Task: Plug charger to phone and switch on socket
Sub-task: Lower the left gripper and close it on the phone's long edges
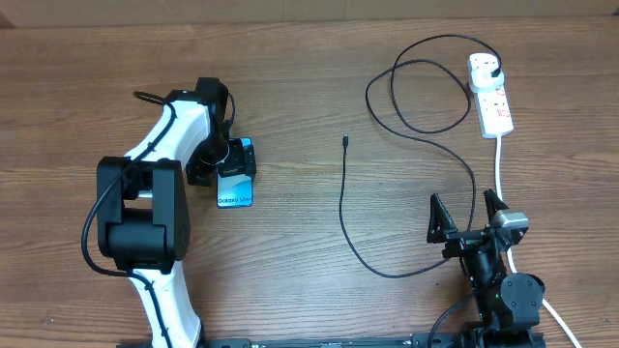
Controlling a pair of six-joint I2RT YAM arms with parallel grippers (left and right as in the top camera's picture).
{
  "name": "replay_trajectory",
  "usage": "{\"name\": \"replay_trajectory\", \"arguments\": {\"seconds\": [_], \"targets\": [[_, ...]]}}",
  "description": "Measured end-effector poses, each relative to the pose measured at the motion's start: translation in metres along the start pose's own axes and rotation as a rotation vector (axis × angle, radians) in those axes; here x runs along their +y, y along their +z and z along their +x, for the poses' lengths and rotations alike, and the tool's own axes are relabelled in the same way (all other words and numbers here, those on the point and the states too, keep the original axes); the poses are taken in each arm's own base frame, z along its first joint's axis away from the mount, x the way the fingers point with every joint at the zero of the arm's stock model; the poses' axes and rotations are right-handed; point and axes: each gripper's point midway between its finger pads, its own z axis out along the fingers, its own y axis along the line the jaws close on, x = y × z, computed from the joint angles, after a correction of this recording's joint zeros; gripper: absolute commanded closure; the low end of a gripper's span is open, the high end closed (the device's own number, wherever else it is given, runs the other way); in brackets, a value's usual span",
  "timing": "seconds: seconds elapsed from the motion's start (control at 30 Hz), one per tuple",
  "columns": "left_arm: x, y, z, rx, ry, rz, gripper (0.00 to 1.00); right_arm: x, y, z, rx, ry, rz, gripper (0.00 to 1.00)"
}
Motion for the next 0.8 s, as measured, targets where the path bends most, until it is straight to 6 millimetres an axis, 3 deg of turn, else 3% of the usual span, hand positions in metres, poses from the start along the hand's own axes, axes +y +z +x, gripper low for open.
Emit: {"name": "replay_trajectory", "arguments": {"seconds": [0.8], "targets": [[-0.0002,0.0,0.0,0.0,0.0,0.001,0.04,0.0001,0.0,0.0,0.0,0.0,0.0,0.0]]}}
